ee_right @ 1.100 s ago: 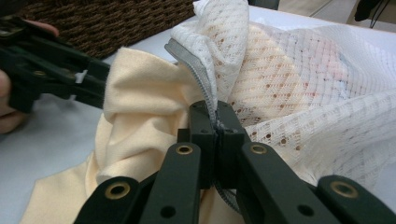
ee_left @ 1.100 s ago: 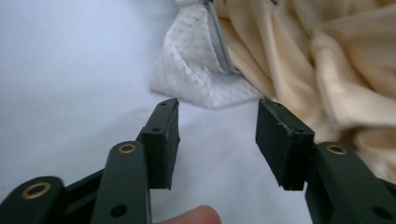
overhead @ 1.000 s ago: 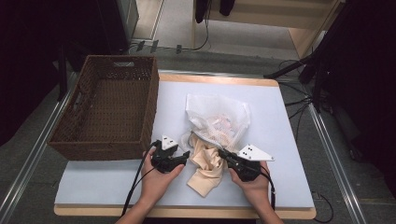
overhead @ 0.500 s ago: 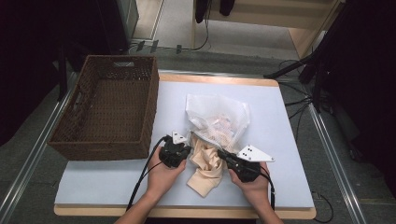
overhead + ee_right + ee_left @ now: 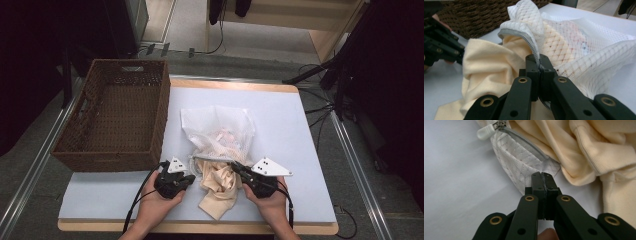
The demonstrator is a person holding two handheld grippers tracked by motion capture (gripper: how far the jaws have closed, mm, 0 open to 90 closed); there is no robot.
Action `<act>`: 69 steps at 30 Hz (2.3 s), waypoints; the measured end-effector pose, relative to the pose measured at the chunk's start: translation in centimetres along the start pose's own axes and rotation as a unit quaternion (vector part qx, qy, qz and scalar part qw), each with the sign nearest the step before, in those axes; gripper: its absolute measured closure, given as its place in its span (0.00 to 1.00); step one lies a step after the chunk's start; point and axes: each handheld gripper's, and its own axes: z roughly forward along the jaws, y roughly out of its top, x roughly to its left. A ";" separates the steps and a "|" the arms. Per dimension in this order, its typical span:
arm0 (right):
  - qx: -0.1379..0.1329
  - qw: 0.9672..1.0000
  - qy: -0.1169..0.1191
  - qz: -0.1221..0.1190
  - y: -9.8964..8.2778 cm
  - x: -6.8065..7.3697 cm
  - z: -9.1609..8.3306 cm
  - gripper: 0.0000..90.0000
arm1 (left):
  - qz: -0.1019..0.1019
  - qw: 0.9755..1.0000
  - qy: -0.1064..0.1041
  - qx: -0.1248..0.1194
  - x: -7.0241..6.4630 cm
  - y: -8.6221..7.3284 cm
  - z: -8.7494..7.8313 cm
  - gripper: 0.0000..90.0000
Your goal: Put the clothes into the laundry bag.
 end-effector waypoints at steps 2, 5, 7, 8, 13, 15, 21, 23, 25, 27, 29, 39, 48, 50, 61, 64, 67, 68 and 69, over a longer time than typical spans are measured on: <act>0.001 1.000 0.000 -0.001 -0.2 0.1 -0.1 0.98 | -0.019 1.000 0.006 -0.024 0.1 0.3 -0.8 0.85; -0.001 1.000 0.002 0.003 -0.1 -0.1 -0.1 0.98 | -0.029 0.997 0.004 -0.073 -0.3 1.0 -2.3 0.67; -0.002 1.000 0.003 0.006 -0.1 -0.1 -0.1 0.98 | -0.029 0.995 -0.017 -0.099 -1.0 1.5 -3.0 0.61; -0.001 1.000 0.003 0.006 -0.2 -0.2 0.0 0.98 | -0.025 0.994 -0.027 -0.104 -1.4 1.7 -3.0 0.59; -0.002 1.000 0.004 0.005 0.0 -0.2 0.0 0.98 | 0.003 0.993 -0.077 -0.092 -4.0 3.2 -1.1 0.43; -0.002 1.000 0.005 0.004 0.0 -0.3 0.0 0.98 | 0.014 0.994 -0.082 -0.076 -5.1 3.8 0.1 0.35; -0.009 1.000 -0.002 0.010 0.2 -1.0 -0.5 0.98 | 0.017 0.999 -0.044 -0.024 -5.9 4.9 3.4 0.39; -0.012 1.000 -0.005 0.013 0.3 -1.3 -0.8 0.98 | 0.011 0.999 -0.043 -0.014 -5.3 5.0 4.2 0.51; -0.014 1.000 -0.008 0.016 0.3 -1.6 -1.0 0.98 | 0.004 0.999 -0.052 -0.013 -4.8 4.9 4.5 0.63; -0.016 1.000 -0.008 0.019 0.3 -1.9 -1.2 0.96 | -0.001 0.998 -0.061 -0.015 -4.5 4.9 4.4 0.79; -0.015 1.000 0.002 0.022 0.2 -2.1 -1.3 0.89 | -0.004 0.998 -0.066 -0.017 -4.3 4.8 4.3 0.87; -0.023 0.999 0.009 0.047 -1.5 -4.1 -3.8 0.66 | -0.013 0.996 -0.084 -0.022 -3.6 4.5 4.3 0.88; 0.032 0.993 -0.069 0.090 -3.5 -6.0 -4.1 0.70 | -0.014 0.994 -0.088 -0.056 -4.2 4.9 2.4 0.65; 0.043 0.992 -0.071 0.099 -3.9 -6.3 -3.4 0.69 | -0.013 0.993 -0.098 -0.062 -4.5 5.1 2.0 0.58; 0.117 0.989 -0.038 0.082 -3.3 -6.0 -0.3 0.68 | 0.031 0.998 -0.049 0.004 -6.4 4.8 4.9 0.41; 0.117 0.990 -0.036 0.072 -3.4 -5.6 -0.4 0.90 | 0.037 0.999 -0.037 -0.002 -6.3 4.9 4.7 0.70; 0.113 0.990 -0.036 0.071 -3.2 -5.2 -0.9 0.94 | 0.035 0.998 -0.039 -0.022 -6.3 5.1 4.0 0.85; 0.110 0.991 -0.034 0.075 -3.2 -5.1 -1.2 0.94 | 0.031 0.998 -0.043 -0.031 -6.2 5.1 3.6 0.86; 0.106 0.991 -0.032 0.076 -3.0 -5.1 -1.6 0.94 | 0.022 0.998 -0.047 -0.038 -5.9 5.2 3.2 0.86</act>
